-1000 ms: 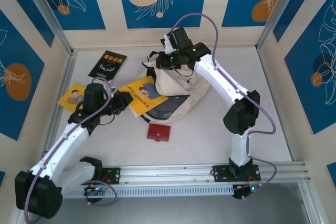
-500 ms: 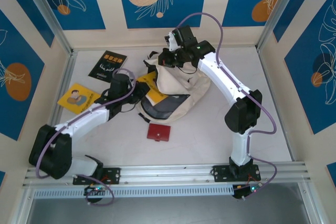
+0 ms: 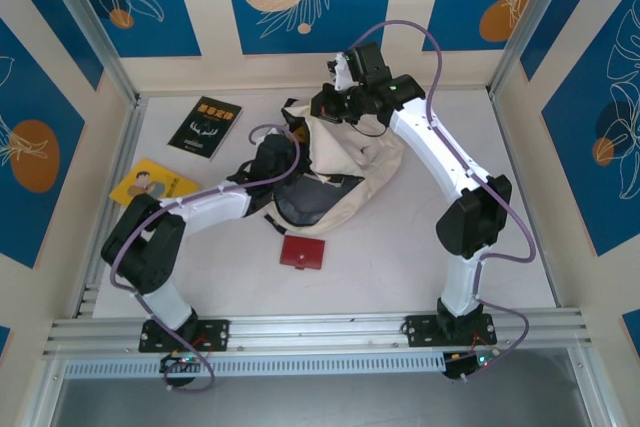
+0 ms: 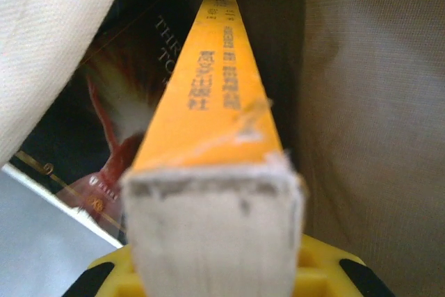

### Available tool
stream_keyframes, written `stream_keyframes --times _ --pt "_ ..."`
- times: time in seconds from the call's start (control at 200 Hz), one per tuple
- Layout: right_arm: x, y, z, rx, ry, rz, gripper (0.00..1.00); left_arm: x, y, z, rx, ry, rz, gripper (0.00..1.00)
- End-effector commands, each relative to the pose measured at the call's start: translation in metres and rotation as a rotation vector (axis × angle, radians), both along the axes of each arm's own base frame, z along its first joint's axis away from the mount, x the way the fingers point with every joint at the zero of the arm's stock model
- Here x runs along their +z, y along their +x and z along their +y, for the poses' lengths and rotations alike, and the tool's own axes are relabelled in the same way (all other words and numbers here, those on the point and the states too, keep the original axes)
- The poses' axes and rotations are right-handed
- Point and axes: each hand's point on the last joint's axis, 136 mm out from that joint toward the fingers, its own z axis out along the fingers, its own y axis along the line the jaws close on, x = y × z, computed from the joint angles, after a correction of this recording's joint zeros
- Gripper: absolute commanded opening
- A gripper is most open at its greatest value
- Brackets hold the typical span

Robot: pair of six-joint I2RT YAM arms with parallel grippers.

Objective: Pack the student bag

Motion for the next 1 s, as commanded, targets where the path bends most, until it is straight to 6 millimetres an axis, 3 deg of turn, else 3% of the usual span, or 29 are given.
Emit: stream_keyframes --times 0.0,0.215,0.305,0.385,0.465,0.595,0.695,0.795,0.995 --pt "0.045 -0.009 -0.004 0.018 0.107 -0.068 0.00 0.050 0.028 -0.011 0.106 -0.052 -0.166 0.00" --pt "0.047 -0.012 -0.006 0.020 0.133 -0.058 0.00 0.020 0.048 -0.040 0.085 -0.091 -0.101 0.00" --pt "0.046 -0.012 -0.006 0.019 0.133 -0.051 0.00 0.008 0.054 -0.044 0.091 -0.085 -0.075 0.00" --pt "0.044 -0.012 -0.007 0.017 0.130 -0.047 0.00 -0.001 0.055 -0.043 0.098 -0.067 -0.055 0.08" --pt "0.042 -0.012 -0.008 0.010 0.125 -0.044 0.00 -0.009 0.053 -0.043 0.094 -0.056 -0.030 0.24" --pt "0.038 -0.008 -0.013 -0.015 0.108 -0.045 0.00 -0.016 0.043 -0.036 0.088 -0.035 0.004 0.48" --pt "0.033 -0.004 -0.016 -0.035 0.093 -0.045 0.00 -0.012 0.032 -0.026 0.084 -0.011 0.019 0.61" --pt "0.027 0.000 -0.018 -0.050 0.079 -0.038 0.00 -0.005 0.019 -0.016 0.063 0.021 0.036 0.68" --pt "0.017 0.005 -0.023 -0.080 0.053 -0.033 0.00 -0.005 -0.014 -0.001 0.010 0.039 0.123 0.70"
